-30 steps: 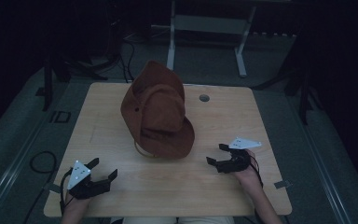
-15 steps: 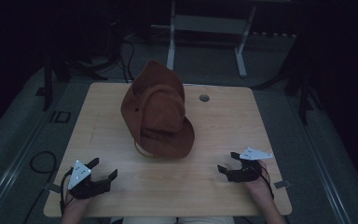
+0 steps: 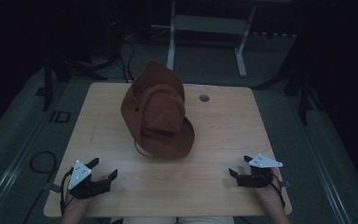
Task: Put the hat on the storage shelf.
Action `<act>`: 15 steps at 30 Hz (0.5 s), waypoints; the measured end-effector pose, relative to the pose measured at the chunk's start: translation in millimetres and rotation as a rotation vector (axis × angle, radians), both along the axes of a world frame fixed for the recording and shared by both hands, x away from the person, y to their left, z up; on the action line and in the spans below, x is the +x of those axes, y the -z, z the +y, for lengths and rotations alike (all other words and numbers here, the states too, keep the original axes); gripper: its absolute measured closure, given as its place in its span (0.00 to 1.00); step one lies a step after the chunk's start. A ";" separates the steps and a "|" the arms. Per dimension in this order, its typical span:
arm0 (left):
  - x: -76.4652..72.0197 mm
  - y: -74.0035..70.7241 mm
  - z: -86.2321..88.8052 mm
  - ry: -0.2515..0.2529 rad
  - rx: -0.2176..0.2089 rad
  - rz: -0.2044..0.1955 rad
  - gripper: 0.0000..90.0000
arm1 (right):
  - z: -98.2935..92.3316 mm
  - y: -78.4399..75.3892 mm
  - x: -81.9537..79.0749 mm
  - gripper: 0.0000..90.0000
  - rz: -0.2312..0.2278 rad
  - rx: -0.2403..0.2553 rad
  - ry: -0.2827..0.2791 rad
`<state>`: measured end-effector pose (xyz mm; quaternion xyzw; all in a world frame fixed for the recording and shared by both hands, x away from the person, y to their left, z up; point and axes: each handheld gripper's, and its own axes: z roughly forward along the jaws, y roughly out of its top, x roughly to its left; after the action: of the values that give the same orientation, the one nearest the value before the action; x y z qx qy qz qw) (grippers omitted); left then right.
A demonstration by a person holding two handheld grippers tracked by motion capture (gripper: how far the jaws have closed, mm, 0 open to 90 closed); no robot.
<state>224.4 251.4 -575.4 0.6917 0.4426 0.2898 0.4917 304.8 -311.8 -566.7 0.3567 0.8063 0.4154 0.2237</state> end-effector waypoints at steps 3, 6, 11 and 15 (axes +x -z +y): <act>-0.2 -0.5 -0.2 0.001 0.002 -0.002 0.16 | -6.0 1.5 -3.1 0.15 -0.013 -0.014 0.016; 0.0 -0.1 -0.1 0.000 0.003 -0.001 0.16 | -12.8 0.8 -5.9 0.14 -0.014 0.013 0.025; -0.5 0.2 -0.2 0.001 0.003 0.000 0.16 | -21.2 0.9 -9.4 0.14 -0.019 0.037 0.049; -0.5 0.3 -0.3 -0.001 0.006 0.001 0.16 | -23.5 0.8 -8.5 0.14 -0.027 0.044 0.057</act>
<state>223.9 251.1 -575.8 0.6930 0.4422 0.2908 0.4895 296.3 -335.3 -567.4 0.3788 0.7833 0.4313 0.2385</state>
